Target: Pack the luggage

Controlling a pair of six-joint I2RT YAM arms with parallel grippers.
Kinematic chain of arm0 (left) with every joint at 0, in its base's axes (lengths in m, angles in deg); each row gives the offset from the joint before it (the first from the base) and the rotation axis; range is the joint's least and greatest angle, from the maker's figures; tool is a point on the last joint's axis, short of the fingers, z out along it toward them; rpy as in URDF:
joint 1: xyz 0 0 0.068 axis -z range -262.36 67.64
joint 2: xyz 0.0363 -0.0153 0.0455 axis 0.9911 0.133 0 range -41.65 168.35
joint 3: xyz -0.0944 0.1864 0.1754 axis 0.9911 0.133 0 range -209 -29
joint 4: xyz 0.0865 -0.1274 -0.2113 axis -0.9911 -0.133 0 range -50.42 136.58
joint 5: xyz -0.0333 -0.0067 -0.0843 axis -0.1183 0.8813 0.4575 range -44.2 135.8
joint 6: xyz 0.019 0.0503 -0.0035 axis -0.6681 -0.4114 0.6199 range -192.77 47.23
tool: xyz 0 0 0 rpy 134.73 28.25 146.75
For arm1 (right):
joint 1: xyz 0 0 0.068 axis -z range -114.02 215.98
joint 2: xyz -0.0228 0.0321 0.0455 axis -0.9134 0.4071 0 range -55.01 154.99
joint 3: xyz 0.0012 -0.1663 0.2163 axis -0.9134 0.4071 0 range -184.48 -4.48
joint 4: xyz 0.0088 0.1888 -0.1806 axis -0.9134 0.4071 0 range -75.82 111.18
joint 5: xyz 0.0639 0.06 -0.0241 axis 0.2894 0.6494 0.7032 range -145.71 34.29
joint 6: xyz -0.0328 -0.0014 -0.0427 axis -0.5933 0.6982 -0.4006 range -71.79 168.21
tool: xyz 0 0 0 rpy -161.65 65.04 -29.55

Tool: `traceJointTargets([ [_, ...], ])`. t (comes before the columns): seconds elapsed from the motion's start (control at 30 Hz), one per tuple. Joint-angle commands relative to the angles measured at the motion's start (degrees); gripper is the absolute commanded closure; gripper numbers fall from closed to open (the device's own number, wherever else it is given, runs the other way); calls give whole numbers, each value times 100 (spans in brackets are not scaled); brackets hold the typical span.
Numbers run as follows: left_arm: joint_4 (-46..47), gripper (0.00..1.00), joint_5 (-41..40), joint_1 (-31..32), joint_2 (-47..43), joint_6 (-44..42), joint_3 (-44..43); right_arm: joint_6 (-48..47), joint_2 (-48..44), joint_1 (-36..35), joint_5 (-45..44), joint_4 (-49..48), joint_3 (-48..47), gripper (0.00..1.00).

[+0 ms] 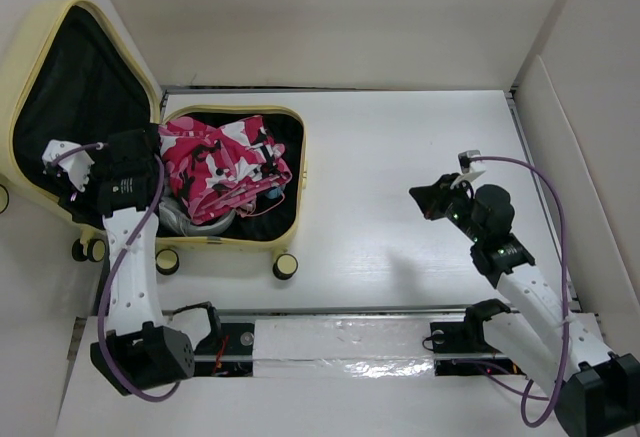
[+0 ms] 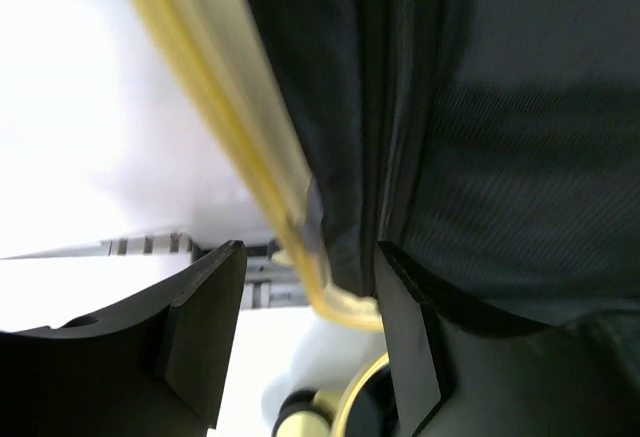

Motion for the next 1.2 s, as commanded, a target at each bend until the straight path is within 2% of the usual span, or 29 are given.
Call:
traceJointTargets([
  [0.0,4,50,-760,-67,187,250,-554,-113,-157,30,290,-137,-273,95],
  [0.2,346,50,-550,-287,416,-128,-651,-130,-228,82,79,-22,-264,95],
  [0.27,539,50,-236,-514,503,-356,-651,-130,-193,82,70,-5,-273,95],
  [0.37,759,54,47,-612,539,-514,-546,-139,-184,82,27,39,-299,96],
  [0.43,655,64,-13,-612,592,-471,-703,-130,-184,82,35,4,-273,96],
  [0.47,558,77,30,-612,627,-427,-852,-130,-167,82,61,4,-282,96],
  [0.53,557,88,170,-612,645,-471,-915,-130,-96,82,70,-31,-282,96],
  [0.57,662,99,397,-612,627,-488,-880,-122,-70,82,105,-40,-291,96],
  [0.63,1038,100,261,-166,461,-1092,-697,-139,9,82,167,-31,-299,96],
  [0.67,1502,100,-72,358,277,-1347,-426,-148,27,82,211,-31,-308,96],
  [0.7,1802,100,-223,633,171,-2037,-258,-165,36,82,220,-22,-326,96],
  [0.77,2714,100,-722,1187,-171,-2726,216,-165,79,82,202,-22,-326,96],
  [0.8,2789,100,-804,1668,-251,-2929,306,-157,88,82,202,-31,-326,96],
  [0.9,2843,100,-1251,2444,-419,-3213,570,-157,193,82,167,-66,-326,96],
  [0.93,2747,100,-1331,2873,-445,-3169,623,-157,220,82,158,-84,-326,96],
  [1.0,2510,100,-1402,3262,-542,-3151,746,-157,343,82,141,-101,-335,96],
  [1.07,2046,100,-1298,3955,-716,-2933,816,-157,396,82,141,-101,-343,96],
  [1.13,1981,100,-1052,4500,-901,-3001,921,-157,440,82,132,-119,-352,96],
  [1.17,1964,100,-998,5086,-1111,-3037,1061,-157,449,82,123,-119,-352,96],
])
